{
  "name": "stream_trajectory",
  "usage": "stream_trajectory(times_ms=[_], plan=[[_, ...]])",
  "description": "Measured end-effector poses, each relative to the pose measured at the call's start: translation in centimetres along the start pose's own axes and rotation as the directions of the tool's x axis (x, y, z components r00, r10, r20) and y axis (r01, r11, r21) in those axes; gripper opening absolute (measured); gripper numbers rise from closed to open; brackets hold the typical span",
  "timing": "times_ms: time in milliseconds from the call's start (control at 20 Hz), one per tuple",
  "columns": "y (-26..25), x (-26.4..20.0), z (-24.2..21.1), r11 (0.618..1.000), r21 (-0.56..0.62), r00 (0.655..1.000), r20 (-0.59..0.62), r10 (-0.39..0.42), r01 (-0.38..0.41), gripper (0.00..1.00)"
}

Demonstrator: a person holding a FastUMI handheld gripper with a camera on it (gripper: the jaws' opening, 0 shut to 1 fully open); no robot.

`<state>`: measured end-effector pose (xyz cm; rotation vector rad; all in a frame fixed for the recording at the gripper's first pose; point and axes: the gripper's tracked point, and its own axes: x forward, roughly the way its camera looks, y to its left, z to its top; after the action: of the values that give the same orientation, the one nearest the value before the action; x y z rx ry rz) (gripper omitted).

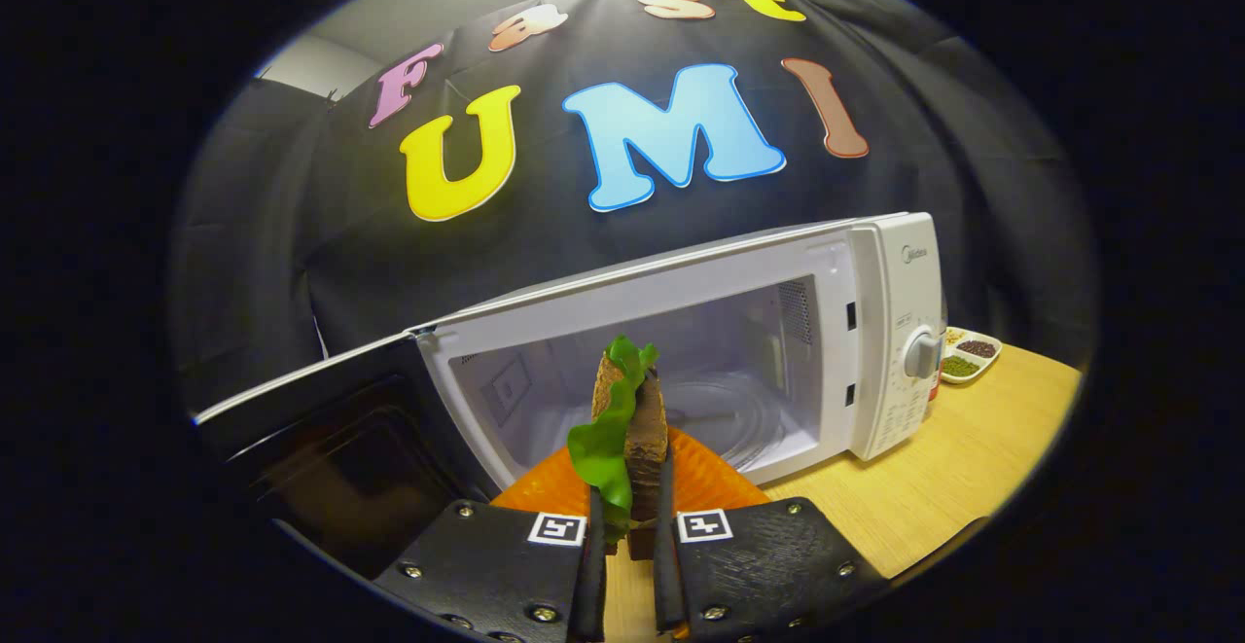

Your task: Open the microwave, put the food inside, and close the microwave door.

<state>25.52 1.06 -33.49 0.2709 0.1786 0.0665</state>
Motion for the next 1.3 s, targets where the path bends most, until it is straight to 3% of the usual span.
stream_trajectory(times_ms=[300,800,850,900,950,1000,1150,1300], plan=[[-0.2,6.7,0.6,0.993,0.117,1.0,-0.01,0.003,-0.002,0.2],[-2.1,11.3,0.6,0.998,0.049,0.999,0.001,-0.033,0.033,0.2],[-2.3,11.4,0.6,0.999,0.026,0.999,0.009,-0.039,0.038,0.24],[-3.0,11.2,0.4,0.997,-0.01,0.997,0.004,-0.074,0.074,0.38],[-4.0,11.1,0.5,0.991,-0.057,0.992,0.008,-0.123,0.123,0.45],[-5.1,11.0,0.7,0.979,-0.106,0.984,0.024,-0.174,0.176,0.63],[-7.2,10.5,1.8,0.943,-0.208,0.966,0.058,-0.253,0.26,0.76],[-5.6,9.5,1.5,0.966,-0.194,0.985,0.008,-0.17,0.169,0.76]])
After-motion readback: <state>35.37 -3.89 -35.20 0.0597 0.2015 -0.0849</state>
